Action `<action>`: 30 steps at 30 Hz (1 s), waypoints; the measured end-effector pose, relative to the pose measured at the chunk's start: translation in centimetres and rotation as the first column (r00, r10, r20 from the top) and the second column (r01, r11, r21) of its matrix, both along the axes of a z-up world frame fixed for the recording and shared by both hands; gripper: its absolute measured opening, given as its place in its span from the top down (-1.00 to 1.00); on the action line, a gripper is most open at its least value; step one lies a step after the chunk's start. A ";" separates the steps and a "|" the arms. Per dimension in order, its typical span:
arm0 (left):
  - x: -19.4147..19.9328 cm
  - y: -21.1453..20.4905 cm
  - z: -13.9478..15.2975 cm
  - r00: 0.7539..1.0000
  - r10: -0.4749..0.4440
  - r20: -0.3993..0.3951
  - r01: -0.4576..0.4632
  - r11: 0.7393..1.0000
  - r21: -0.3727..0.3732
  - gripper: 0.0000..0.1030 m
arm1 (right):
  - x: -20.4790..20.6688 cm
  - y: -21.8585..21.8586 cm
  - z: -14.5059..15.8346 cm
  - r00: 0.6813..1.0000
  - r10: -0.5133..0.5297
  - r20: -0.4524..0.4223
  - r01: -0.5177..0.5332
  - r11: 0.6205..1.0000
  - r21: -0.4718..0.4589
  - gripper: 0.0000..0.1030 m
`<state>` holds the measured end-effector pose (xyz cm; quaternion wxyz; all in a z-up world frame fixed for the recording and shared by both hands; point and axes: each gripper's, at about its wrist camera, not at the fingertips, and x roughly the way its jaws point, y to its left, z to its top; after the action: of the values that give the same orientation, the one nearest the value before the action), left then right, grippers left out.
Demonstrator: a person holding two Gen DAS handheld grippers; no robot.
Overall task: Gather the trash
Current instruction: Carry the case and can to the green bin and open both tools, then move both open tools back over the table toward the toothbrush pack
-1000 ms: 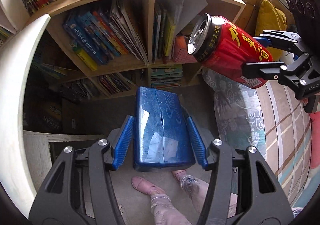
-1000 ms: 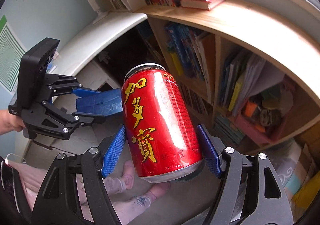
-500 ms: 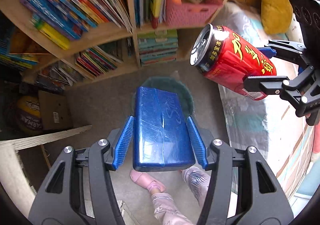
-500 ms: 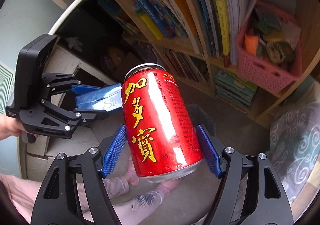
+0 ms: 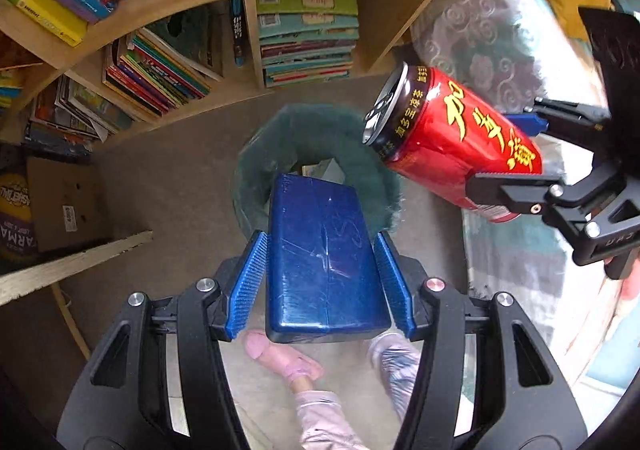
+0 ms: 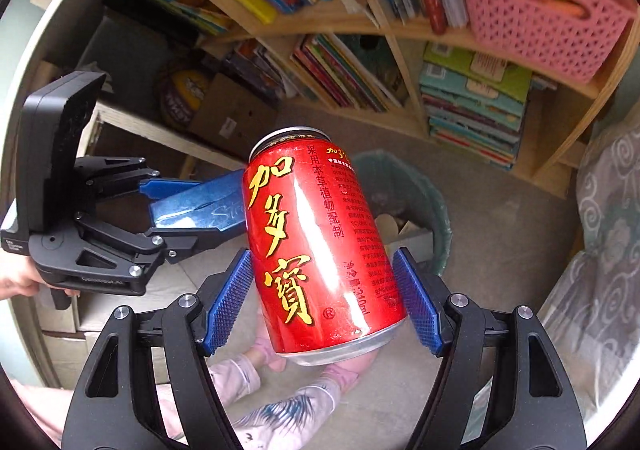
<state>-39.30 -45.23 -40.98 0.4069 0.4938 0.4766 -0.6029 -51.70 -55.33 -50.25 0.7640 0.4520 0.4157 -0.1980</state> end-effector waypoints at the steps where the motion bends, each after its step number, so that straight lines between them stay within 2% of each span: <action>1: 0.1 -0.1 -0.4 1.000 -0.004 0.003 0.004 1.000 0.004 -0.02 | 0.2 0.0 -0.4 1.000 0.002 -0.002 -0.002 1.000 0.002 -0.40; 7: 0.2 -0.8 -2.3 1.000 0.002 0.003 -0.002 1.000 0.021 -0.04 | 0.8 -0.6 -2.6 1.000 -0.005 -0.026 0.006 1.000 0.025 -0.43; 9: 0.2 -1.2 -3.2 1.000 0.007 -0.008 -0.007 0.999 0.043 -0.20 | 0.8 -0.9 -3.3 0.999 -0.010 -0.030 0.012 0.999 0.044 -0.44; 10: 0.2 -1.3 -3.6 1.000 0.010 -0.026 -0.009 0.998 0.059 -0.43 | 0.7 -1.2 -3.4 1.000 -0.017 -0.025 0.018 0.999 0.047 -0.44; 14: -0.1 -1.3 -4.0 1.000 -0.021 0.016 0.021 0.999 0.026 -0.42 | 0.1 -1.6 -3.6 0.999 -0.037 -0.028 0.038 0.999 0.031 -0.46; 17: -0.1 -1.2 -3.9 1.000 -0.017 0.024 0.016 0.999 0.032 -0.42 | -0.7 -1.8 -3.3 0.998 -0.049 -0.025 0.050 0.999 0.020 -0.46; 25: -1.0 -0.4 -3.3 0.999 -0.035 0.042 0.034 0.999 0.028 -0.58 | -2.5 -1.7 -2.4 0.996 -0.084 -0.022 0.084 0.996 0.020 -0.46; 30: -1.5 0.1 -1.7 0.998 -0.016 0.054 0.015 1.000 0.016 -0.71 | -3.5 -1.1 -0.8 0.996 -0.091 -0.007 0.091 0.996 0.017 -0.46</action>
<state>-40.81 -45.10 -42.68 0.4112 0.5166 0.4662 -0.5888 -55.16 -56.46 -51.00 0.7490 0.4763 0.3988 -0.2303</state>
